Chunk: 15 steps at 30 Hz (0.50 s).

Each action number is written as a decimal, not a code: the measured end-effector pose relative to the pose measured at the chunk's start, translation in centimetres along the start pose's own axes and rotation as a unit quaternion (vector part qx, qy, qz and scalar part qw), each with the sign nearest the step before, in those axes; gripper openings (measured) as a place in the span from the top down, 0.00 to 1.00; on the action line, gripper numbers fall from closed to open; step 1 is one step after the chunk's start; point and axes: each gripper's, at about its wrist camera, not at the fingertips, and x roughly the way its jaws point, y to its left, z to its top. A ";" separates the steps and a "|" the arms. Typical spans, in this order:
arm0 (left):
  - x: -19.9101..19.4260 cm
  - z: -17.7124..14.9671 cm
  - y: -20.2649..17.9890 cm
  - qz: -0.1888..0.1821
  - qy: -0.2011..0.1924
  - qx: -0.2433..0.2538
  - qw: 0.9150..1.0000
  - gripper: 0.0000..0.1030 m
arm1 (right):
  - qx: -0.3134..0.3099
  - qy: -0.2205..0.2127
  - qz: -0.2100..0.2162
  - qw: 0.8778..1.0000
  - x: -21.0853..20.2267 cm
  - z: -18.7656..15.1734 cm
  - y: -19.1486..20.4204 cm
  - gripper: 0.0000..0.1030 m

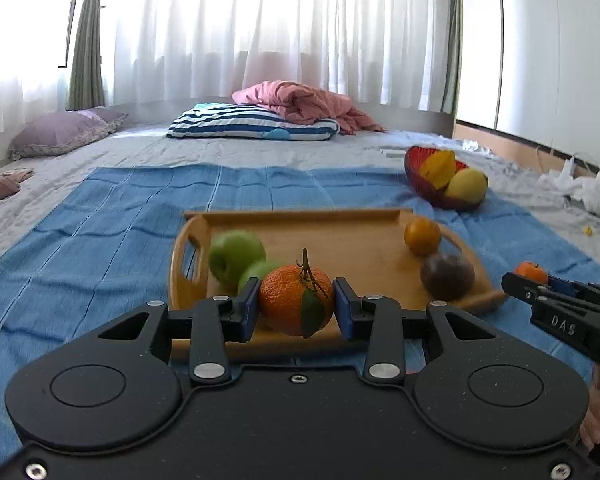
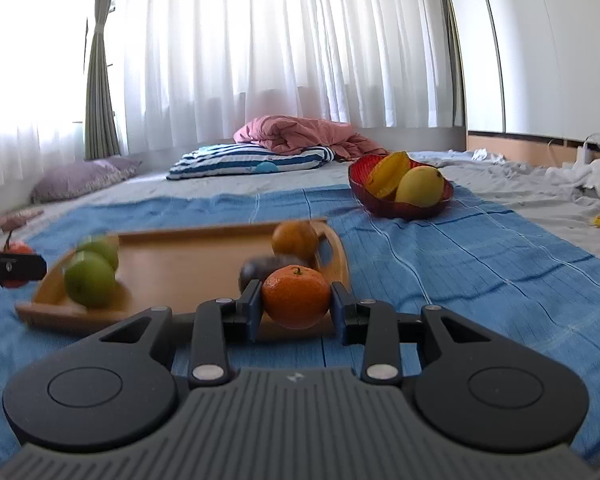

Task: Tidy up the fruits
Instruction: 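Carry both tangerines over the wooden tray with both tools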

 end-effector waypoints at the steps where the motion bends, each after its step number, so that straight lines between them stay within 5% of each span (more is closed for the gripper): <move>1: 0.3 0.8 0.5 -0.006 0.003 -0.005 1.000 0.64 | 0.006 0.001 0.002 1.000 0.4 0.7 -0.2 0.61; 9: 5.4 7.0 3.4 -0.015 0.022 -0.026 0.999 0.64 | 0.033 0.024 0.036 0.999 6.0 7.7 -1.0 0.61; 15: 13.3 10.1 5.6 -0.047 0.113 -0.055 0.991 0.64 | 0.014 0.112 0.050 0.992 14.0 11.0 -0.2 0.61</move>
